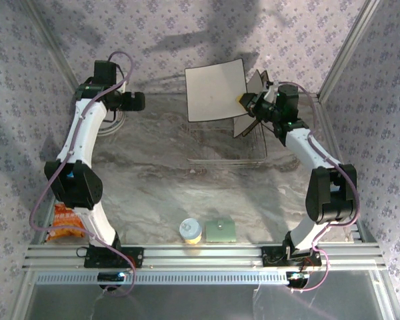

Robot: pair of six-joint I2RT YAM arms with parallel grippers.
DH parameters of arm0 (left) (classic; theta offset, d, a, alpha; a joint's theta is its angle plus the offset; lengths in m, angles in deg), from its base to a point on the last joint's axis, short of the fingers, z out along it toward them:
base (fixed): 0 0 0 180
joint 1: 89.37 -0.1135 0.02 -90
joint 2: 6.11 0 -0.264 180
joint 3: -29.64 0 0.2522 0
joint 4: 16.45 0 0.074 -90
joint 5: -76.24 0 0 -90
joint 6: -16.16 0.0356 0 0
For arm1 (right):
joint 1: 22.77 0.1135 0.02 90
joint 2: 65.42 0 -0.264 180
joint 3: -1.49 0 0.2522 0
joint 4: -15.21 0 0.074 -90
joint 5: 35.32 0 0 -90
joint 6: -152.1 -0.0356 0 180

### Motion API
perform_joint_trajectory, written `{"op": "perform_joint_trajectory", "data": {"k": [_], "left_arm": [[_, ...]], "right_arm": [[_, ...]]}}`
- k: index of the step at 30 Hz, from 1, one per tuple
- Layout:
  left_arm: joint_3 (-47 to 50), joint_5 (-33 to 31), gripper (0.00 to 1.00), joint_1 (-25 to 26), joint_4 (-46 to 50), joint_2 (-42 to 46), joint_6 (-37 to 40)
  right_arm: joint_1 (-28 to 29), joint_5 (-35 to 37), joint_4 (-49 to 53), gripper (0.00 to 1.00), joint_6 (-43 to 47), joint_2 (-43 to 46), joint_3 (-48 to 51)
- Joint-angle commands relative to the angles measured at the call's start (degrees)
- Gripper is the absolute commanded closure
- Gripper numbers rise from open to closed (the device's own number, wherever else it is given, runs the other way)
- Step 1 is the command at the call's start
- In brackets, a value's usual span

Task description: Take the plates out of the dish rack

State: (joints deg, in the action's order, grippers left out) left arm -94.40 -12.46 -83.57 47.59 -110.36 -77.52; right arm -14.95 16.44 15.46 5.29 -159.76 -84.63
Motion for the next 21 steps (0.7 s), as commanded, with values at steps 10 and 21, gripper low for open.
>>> {"op": "perform_joint_trajectory", "data": {"k": [10, 21], "left_arm": [[15.98, 41.90, 0.01, -1.69, -32.20, 6.36, -12.99], [21.25, 58.11, 0.01, -0.88, -60.78, -1.72, -38.40]], "right_arm": [[1.93, -2.80, -10.39, 1.00, -2.22, -0.27, -4.33], [6.08, -3.24, -9.97, 1.00, -2.07, -3.33, -9.72]]}}
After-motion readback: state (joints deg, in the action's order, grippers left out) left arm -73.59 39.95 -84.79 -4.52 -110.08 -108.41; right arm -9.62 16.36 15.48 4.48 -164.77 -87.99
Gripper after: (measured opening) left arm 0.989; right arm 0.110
